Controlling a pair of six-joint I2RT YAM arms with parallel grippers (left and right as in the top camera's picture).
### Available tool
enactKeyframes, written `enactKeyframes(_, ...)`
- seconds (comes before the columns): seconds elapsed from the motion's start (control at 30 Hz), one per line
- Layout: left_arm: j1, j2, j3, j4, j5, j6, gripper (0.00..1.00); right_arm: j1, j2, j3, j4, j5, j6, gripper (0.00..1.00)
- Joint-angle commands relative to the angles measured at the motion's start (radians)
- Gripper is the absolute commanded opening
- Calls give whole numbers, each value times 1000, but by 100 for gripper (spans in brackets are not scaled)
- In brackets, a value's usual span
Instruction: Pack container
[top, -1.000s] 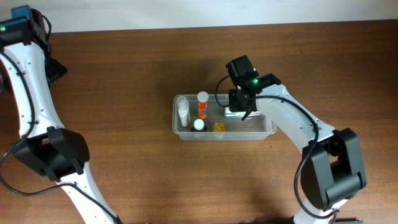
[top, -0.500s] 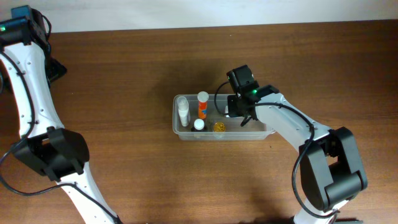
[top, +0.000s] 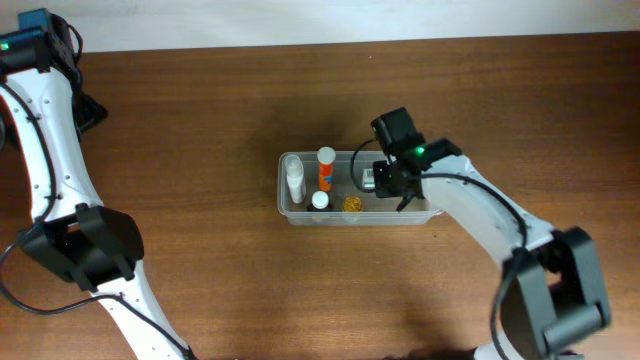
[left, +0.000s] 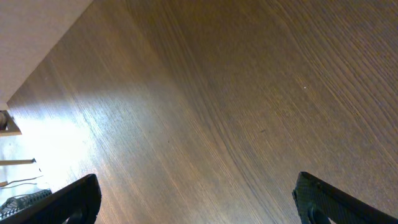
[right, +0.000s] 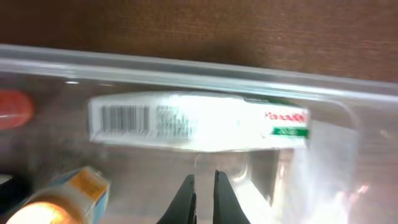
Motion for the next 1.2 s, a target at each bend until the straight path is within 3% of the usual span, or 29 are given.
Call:
enactKeyframes(0.0,-3,3,19,0,-14,8,99,3,-92,-3,-8,-2,-10,4)
enactKeyframes(0.6,-3,3,19,0,-14,8,99,2,-51,-20,121,-3,-7,4)
enactKeyframes(1.17,-3,3,19,0,-14,8,100,-49,-51,-143,295,-3,-6,4)
